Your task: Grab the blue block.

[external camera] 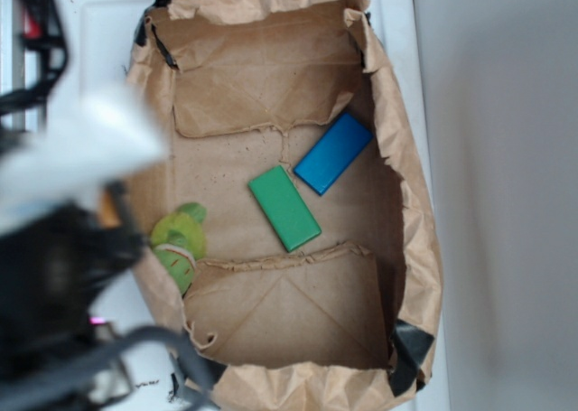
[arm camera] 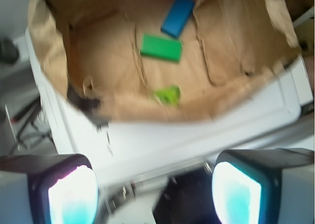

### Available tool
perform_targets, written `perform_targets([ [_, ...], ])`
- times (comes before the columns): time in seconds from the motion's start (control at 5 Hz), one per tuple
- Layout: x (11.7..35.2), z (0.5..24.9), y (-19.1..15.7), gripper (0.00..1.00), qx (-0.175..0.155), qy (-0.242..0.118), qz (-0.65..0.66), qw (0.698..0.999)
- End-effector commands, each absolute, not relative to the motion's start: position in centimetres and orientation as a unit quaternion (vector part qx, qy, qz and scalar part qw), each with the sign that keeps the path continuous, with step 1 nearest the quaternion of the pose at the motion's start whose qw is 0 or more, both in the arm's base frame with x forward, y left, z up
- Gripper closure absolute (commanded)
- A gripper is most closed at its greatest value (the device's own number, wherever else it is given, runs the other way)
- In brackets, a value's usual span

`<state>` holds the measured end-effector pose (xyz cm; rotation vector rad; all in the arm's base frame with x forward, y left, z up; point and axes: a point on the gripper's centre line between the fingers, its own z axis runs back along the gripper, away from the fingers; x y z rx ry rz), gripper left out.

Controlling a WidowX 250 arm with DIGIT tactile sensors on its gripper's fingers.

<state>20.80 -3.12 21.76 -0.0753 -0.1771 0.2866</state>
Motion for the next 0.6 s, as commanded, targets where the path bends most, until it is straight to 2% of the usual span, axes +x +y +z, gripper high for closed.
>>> perform_targets([
  [0.0, 26.6, 19.1, 1.2, 0.00, -0.098, -0.213, 0.259, 0.937],
  [0.2, 27.5, 16.6, 2.9, 0.00, -0.113, -0.214, 0.321, 0.916],
  [0.4, 28.5, 15.4, 2.8, 0.00, -0.100, -0.209, 0.341, 0.911],
])
